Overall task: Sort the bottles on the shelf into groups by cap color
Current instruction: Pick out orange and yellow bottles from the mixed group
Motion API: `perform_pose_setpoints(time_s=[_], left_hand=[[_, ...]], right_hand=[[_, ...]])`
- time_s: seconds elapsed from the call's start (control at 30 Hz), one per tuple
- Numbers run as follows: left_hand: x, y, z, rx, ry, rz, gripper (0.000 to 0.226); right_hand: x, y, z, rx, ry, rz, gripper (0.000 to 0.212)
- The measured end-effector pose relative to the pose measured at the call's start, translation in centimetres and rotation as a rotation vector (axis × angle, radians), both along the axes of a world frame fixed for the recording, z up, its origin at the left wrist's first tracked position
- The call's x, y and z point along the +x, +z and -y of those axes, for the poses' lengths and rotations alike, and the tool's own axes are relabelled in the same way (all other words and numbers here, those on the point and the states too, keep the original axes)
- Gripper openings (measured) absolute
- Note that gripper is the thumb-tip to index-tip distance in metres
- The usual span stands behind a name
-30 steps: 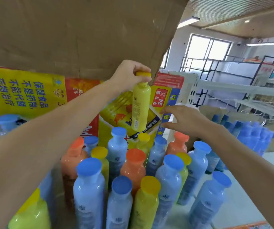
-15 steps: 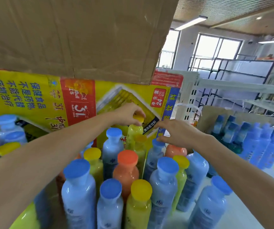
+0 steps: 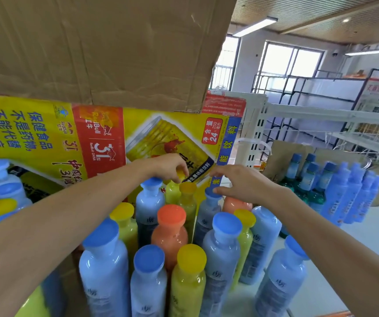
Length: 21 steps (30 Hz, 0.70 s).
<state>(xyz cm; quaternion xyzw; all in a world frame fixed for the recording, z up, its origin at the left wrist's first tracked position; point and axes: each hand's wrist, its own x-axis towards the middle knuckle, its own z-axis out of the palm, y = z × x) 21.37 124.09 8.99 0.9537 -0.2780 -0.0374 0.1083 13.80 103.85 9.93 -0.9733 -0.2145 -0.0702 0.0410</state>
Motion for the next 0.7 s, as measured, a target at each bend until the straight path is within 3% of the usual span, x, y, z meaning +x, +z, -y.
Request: perform_pose_setpoints(time_s=[0.47, 0.7], left_hand=[[-1.1, 0.4, -0.6, -0.071, -0.005, -0.084, 0.039], [-6.8, 3.1, -0.8, -0.25, -0.071, 0.163, 0.035]], right_hand=[[-1.4, 0.1, 2.0, 0.08, -0.066, 0.023, 0.041], [-1.9, -0.1, 3.3, 0.137, -0.097, 0.051, 0.042]])
